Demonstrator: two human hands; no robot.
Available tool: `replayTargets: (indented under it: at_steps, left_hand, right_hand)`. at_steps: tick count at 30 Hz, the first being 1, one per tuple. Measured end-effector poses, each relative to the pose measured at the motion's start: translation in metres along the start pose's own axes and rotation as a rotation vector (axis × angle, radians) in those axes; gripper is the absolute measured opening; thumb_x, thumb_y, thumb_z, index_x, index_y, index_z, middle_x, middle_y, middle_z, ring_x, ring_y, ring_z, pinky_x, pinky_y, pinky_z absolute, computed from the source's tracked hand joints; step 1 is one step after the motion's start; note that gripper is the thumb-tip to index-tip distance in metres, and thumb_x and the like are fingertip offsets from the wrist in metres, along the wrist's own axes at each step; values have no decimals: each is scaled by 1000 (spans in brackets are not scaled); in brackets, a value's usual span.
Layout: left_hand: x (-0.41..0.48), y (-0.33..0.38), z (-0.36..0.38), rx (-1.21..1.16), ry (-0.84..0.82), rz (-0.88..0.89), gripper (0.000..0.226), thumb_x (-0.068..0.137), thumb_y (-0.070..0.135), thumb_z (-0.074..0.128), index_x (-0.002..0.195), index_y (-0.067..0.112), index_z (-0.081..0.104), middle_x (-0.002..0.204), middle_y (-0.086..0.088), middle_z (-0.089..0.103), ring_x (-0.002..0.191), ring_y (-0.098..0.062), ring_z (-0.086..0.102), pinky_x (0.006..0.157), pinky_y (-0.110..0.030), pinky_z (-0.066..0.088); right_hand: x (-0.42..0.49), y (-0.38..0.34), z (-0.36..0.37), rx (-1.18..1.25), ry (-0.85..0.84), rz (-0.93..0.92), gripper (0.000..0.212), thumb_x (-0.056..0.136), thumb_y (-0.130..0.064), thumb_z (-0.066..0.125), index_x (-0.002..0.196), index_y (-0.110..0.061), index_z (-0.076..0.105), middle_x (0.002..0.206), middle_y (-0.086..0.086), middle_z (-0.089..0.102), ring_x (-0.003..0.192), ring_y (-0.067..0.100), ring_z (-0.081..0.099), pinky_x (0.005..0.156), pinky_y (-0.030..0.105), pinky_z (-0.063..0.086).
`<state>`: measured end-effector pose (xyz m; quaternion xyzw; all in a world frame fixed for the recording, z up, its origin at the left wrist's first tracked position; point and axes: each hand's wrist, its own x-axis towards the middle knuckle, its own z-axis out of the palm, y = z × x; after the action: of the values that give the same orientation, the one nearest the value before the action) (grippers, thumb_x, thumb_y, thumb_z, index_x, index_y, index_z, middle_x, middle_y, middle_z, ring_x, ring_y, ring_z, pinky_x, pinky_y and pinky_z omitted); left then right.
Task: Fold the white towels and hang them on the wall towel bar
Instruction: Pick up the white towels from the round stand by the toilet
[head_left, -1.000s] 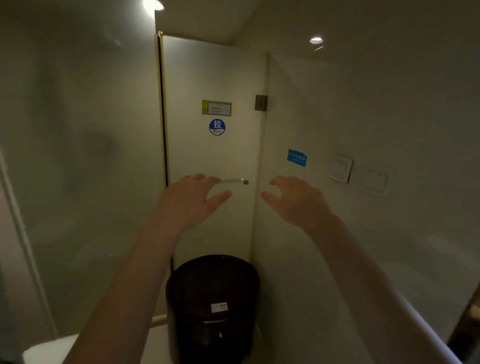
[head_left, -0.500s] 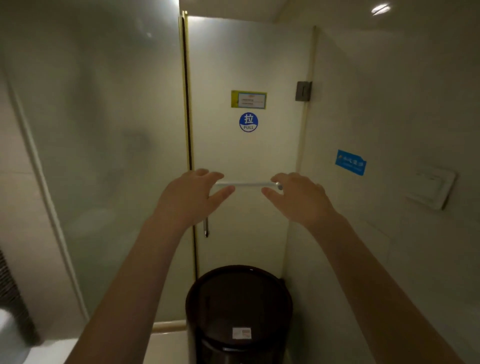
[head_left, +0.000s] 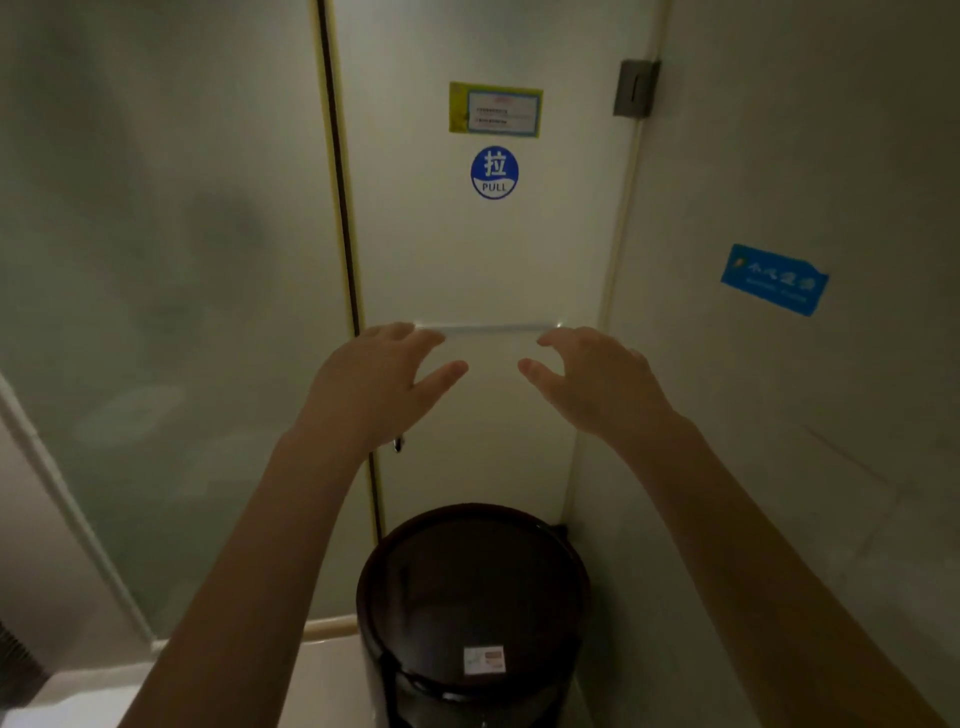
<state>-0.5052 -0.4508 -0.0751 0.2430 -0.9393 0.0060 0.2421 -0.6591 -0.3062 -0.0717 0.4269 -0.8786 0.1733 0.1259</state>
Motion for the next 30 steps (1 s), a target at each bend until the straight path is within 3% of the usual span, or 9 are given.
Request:
replayTargets:
  at_steps: [4,11,21,26,30]
  left_hand:
    - [18,-14,35,-54,-13,27,70,83,67,22,137,29,46,140,2,48,128,-20,43,99,-39,42]
    - [9,-24,103,-84,-47,27,61,89,62,28,137,29,46,141,0,48,130,-20,42,100,-39,38]
    - [-77,-34,230,-56,-98,-21,63,88,64,26,135,28,48,138,-2,50,126,-22,45,96,-41,41]
    - [-131,-46,318,-49,-134,-49,60,90,61,29,137,28,47,142,-3,46,131,-23,41,101,-41,37]
    - [-169,-57,387,-33,-120,-35,62,89,62,28,136,26,48,138,-6,50,127,-26,45,99,-40,38]
  right_hand:
    - [17,6,32,-19,-29,32,52,95,-57,36,137,-27,45,142,2,47,129,22,44,105,46,35]
    - [8,22,99,-8,-53,60,52,95,-56,36,138,-26,43,136,2,51,123,23,48,103,48,37]
    - [-66,55,238,-6,-175,31,53,95,-56,36,138,-26,43,138,2,48,126,24,45,102,44,35]
    - [-99,74,320,-10,-188,23,52,96,-54,38,137,-24,45,137,3,49,125,25,47,102,46,39]
    - [-123,87,389,4,-163,7,52,96,-53,39,137,-23,46,137,4,49,124,26,47,95,40,40]
